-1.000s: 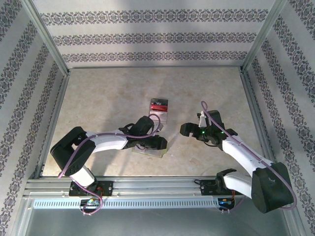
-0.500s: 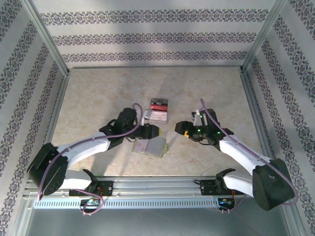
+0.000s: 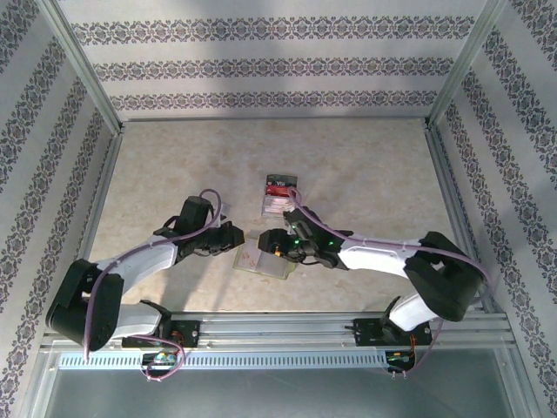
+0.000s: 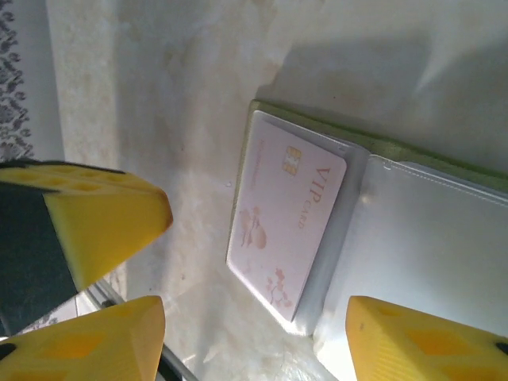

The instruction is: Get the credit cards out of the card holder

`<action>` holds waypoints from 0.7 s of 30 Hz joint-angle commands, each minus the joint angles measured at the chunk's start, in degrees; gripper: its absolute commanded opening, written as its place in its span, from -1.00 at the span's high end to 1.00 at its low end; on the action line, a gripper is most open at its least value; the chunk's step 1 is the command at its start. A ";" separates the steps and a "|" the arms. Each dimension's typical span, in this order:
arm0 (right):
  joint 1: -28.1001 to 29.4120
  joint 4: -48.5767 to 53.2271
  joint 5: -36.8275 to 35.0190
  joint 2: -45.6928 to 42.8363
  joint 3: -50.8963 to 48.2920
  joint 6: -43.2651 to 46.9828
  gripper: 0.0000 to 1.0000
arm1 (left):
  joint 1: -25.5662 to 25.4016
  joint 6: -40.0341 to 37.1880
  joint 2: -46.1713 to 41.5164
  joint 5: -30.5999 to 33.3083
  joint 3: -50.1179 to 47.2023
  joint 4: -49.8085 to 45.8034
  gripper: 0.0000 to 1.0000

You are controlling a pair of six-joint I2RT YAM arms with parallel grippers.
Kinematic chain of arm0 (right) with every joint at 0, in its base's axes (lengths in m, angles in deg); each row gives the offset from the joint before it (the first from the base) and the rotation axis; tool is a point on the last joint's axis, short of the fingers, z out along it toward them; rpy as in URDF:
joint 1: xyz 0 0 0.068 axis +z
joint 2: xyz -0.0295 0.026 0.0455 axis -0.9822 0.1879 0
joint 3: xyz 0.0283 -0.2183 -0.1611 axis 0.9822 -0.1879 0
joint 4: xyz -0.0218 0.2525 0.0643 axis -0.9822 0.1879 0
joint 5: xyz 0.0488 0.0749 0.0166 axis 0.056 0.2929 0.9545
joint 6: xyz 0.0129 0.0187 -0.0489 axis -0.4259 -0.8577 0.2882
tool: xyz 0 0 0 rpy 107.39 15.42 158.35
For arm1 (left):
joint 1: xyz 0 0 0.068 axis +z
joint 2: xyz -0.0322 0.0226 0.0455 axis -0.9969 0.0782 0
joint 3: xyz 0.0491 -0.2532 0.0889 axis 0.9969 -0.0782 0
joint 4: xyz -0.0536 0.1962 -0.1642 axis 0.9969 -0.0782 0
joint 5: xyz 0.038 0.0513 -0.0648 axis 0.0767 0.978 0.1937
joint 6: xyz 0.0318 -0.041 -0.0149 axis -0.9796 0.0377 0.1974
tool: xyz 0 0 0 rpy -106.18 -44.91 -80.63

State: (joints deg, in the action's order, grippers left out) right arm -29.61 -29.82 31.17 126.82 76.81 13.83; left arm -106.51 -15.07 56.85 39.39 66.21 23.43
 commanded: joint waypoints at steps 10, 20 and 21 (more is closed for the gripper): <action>2.79 -1.54 -3.12 7.34 4.63 -2.98 0.00 | 0.45 -3.54 8.96 -2.25 2.16 1.98 0.95; 3.68 -0.48 -4.08 9.13 4.79 -5.05 0.05 | 0.43 -4.86 10.15 0.59 0.86 0.23 0.97; 3.70 -0.78 -3.91 9.43 4.87 -4.99 0.05 | 0.45 -4.81 10.22 0.60 0.62 0.48 0.97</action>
State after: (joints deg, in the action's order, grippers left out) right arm -26.77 -30.63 28.75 135.08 80.61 9.77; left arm -106.49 -18.31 66.27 39.02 66.98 23.73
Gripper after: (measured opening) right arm 0.475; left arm 0.057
